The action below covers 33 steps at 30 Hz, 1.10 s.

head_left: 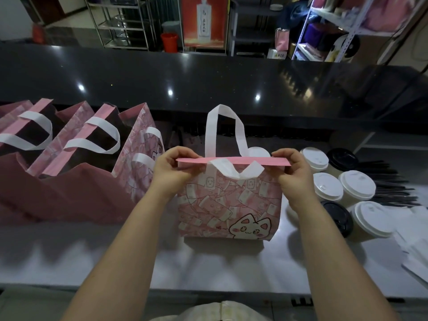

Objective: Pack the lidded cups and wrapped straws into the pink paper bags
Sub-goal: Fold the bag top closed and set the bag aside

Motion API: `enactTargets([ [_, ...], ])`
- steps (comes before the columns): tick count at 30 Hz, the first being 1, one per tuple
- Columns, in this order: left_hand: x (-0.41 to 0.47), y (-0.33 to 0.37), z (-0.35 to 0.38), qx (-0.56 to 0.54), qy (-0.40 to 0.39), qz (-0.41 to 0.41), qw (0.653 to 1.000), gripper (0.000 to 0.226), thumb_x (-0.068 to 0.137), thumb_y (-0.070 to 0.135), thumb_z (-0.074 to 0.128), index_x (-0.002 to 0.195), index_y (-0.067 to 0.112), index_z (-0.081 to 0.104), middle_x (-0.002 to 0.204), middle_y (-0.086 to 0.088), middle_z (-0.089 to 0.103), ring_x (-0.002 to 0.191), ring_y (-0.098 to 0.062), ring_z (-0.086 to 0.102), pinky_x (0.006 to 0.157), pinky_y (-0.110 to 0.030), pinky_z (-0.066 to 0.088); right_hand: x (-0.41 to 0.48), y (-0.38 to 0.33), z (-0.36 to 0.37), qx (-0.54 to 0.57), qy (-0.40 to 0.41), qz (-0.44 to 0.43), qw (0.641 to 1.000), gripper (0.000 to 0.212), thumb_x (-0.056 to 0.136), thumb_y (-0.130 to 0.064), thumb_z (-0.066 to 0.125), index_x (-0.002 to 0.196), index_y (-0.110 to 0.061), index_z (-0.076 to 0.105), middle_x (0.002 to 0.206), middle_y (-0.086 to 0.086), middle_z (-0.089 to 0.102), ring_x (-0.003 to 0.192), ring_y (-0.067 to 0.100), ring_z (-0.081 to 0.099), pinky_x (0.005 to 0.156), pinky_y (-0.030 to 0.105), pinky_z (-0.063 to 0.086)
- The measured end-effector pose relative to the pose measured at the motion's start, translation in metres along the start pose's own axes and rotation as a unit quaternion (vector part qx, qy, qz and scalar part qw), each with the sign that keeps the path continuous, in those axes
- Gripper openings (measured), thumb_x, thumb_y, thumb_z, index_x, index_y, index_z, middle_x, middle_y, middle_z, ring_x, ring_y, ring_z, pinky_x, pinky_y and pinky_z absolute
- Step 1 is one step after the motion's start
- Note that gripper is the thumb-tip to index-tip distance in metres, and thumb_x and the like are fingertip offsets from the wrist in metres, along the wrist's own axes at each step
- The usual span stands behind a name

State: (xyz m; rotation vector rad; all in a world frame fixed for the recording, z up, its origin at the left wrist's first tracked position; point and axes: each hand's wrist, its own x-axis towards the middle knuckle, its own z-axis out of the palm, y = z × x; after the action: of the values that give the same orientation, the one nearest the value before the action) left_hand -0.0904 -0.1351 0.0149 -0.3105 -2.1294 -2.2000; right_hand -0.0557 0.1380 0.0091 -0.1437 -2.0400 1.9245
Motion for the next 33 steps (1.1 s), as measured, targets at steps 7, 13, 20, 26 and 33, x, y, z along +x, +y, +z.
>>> enactTargets([
  [7,0.005,0.003,-0.002,0.03,-0.019,-0.002,0.999,0.023,0.064,0.01,0.085,0.08,0.019,0.071,0.082,0.003,0.072,0.08,-0.01,0.07,0.069,-0.02,0.055,0.004,-0.005,-0.003,-0.044,-0.021,-0.02,0.999,0.039,0.082,0.013,0.065,0.09,-0.026,0.066,0.089,-0.016,0.066,0.082,-0.004,0.063,0.064,0.015,0.052],
  [13,0.006,0.002,0.002,0.021,-0.015,0.005,1.0,0.028,0.072,-0.003,0.079,0.076,0.024,0.073,0.085,-0.001,0.073,0.083,-0.013,0.07,0.07,-0.02,0.055,0.008,-0.008,-0.004,-0.053,-0.043,-0.015,0.998,0.039,0.076,0.001,0.077,0.088,-0.035,0.069,0.091,-0.019,0.068,0.085,-0.003,0.064,0.064,0.014,0.052],
  [20,0.008,0.003,-0.008,0.039,-0.018,0.005,0.999,0.025,0.07,-0.011,0.077,0.071,0.012,0.069,0.088,-0.005,0.075,0.091,-0.021,0.071,0.077,-0.026,0.057,0.008,-0.004,-0.007,-0.08,-0.046,-0.037,0.995,0.045,0.078,0.009,0.072,0.087,-0.034,0.066,0.09,-0.015,0.068,0.084,0.001,0.064,0.069,0.015,0.052],
  [26,0.005,0.008,-0.024,0.165,-0.052,0.07,0.982,0.029,0.069,-0.012,0.077,0.075,0.015,0.074,0.095,0.003,0.074,0.098,-0.011,0.068,0.08,-0.024,0.057,0.006,-0.005,-0.009,-0.175,-0.074,-0.154,0.97,0.056,0.068,0.025,0.054,0.076,-0.03,0.062,0.093,-0.007,0.065,0.093,0.011,0.06,0.079,0.023,0.051],
  [33,-0.012,0.013,-0.039,0.292,-0.096,0.131,0.942,0.026,0.07,0.002,0.084,0.086,0.02,0.075,0.108,0.006,0.071,0.108,-0.003,0.064,0.096,-0.024,0.05,0.0,-0.006,-0.029,-0.235,-0.129,-0.142,0.953,0.035,0.07,0.004,0.08,0.089,-0.024,0.071,0.108,-0.008,0.065,0.105,0.006,0.058,0.079,0.024,0.051],
])
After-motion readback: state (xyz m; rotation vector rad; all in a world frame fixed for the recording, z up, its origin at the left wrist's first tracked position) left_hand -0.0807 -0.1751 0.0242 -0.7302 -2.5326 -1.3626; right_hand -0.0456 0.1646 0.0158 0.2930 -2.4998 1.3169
